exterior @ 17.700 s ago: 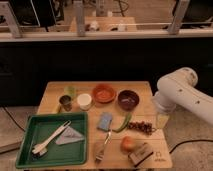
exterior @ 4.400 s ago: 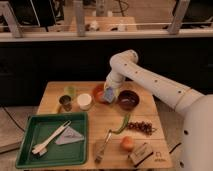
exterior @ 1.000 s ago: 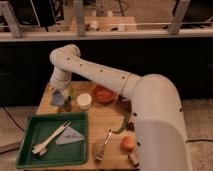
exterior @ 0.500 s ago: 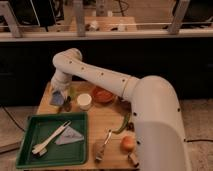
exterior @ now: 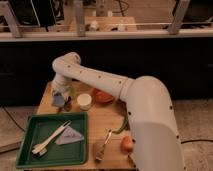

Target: Place sponge in metal cup

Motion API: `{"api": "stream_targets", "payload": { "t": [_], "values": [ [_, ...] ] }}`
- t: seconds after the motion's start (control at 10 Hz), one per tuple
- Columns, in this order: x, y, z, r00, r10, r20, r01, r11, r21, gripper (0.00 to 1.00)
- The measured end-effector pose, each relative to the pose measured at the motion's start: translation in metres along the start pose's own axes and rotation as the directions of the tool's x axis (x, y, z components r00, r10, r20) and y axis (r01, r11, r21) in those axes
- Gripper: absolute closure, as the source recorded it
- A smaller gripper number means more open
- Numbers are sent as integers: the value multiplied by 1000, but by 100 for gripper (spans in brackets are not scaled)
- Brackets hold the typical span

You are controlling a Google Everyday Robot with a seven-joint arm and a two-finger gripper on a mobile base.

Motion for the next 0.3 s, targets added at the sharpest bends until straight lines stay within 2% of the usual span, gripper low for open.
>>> {"api": "stream_targets", "payload": {
  "t": [0.3],
  "values": [
    [8,2,7,1000,-25,-9,25,999,-25,98]
  ]
}}
